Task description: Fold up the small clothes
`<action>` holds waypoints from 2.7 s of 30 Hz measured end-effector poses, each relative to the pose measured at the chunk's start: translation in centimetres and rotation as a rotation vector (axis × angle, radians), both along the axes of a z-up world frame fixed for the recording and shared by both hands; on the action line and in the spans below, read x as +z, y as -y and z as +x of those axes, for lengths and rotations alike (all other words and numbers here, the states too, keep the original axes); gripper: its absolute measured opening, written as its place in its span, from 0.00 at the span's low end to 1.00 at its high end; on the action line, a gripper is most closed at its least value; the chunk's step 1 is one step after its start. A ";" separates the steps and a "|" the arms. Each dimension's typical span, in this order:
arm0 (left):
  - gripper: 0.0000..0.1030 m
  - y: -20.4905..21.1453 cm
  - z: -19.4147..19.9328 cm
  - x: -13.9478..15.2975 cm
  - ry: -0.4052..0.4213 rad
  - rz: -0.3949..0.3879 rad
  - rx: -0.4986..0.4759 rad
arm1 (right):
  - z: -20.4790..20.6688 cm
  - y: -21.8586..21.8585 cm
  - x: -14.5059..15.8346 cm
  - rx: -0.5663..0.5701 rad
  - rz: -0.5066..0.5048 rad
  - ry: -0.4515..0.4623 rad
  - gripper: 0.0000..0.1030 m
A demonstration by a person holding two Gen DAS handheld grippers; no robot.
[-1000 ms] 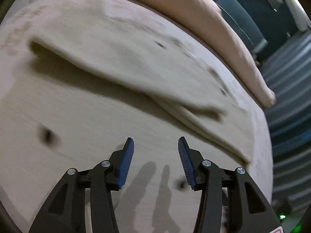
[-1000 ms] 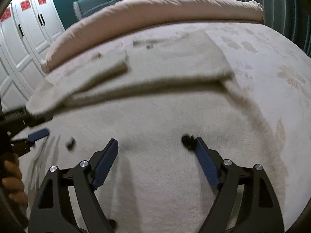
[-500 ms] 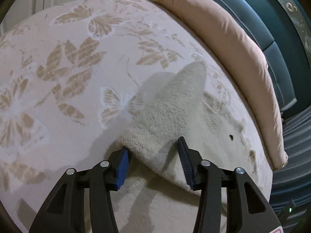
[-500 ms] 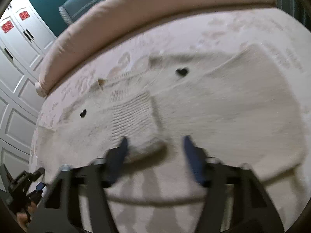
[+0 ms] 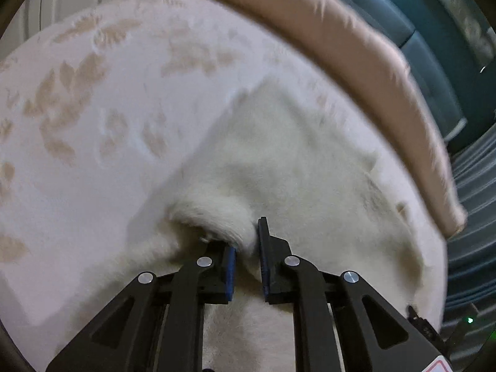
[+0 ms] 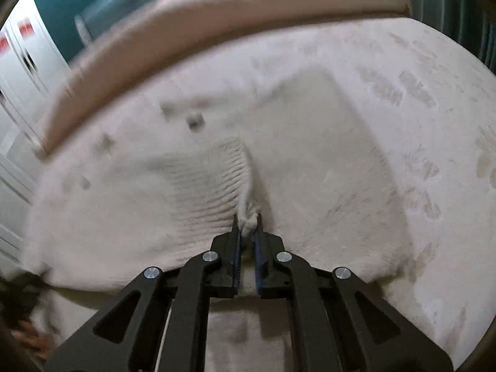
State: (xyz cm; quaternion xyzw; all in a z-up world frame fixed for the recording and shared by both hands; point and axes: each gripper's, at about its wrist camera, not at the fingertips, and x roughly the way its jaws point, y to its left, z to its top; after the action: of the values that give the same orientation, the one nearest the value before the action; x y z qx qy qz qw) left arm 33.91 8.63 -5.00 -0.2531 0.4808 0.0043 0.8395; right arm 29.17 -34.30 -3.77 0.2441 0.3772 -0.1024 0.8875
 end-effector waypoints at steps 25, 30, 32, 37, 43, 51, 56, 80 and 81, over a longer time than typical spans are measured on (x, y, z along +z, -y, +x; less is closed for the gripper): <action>0.20 0.7 -1.6 -1.1 0.172 0.104 -0.087 | 11.5 -23.6 2.0 0.561 -0.084 -0.017 0.12; 0.21 1.0 -1.5 -1.1 0.181 0.122 -0.091 | 10.4 -18.1 0.6 0.514 -0.086 0.018 0.09; 0.23 1.0 -1.6 -1.2 0.187 0.119 -0.092 | 8.9 -13.6 0.3 0.433 -0.060 0.031 0.03; 0.26 1.3 -1.5 -1.3 0.197 0.129 -0.101 | 4.1 0.3 -0.1 0.122 -0.019 0.007 0.00; 0.27 1.9 -1.5 -1.2 0.200 0.173 -0.104 | -0.9 2.1 2.3 0.115 -0.027 0.033 0.08; 0.30 1.7 -1.5 -0.7 0.177 0.156 -0.114 | -3.2 2.3 -0.3 0.020 -0.036 -0.035 0.13; 0.64 -0.4 -5.6 1.8 0.147 0.275 -0.137 | -12.4 8.7 1.9 -0.163 -0.022 -0.054 0.25; 0.88 -3.1 -24.8 1.3 -0.044 0.068 -0.256 | -29.2 -3.1 -1.8 -0.037 0.173 -0.130 0.72; 0.88 -2.7 -24.6 1.3 -0.044 0.064 -0.269 | -28.6 -3.4 -1.8 -0.039 0.169 -0.129 0.72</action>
State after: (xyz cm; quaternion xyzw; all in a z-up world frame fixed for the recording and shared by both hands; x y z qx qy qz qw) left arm 9.35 11.36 -3.68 -0.1594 0.5283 -0.0873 0.8294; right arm 0.60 -30.90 -5.53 0.3182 0.4359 -0.1027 0.8356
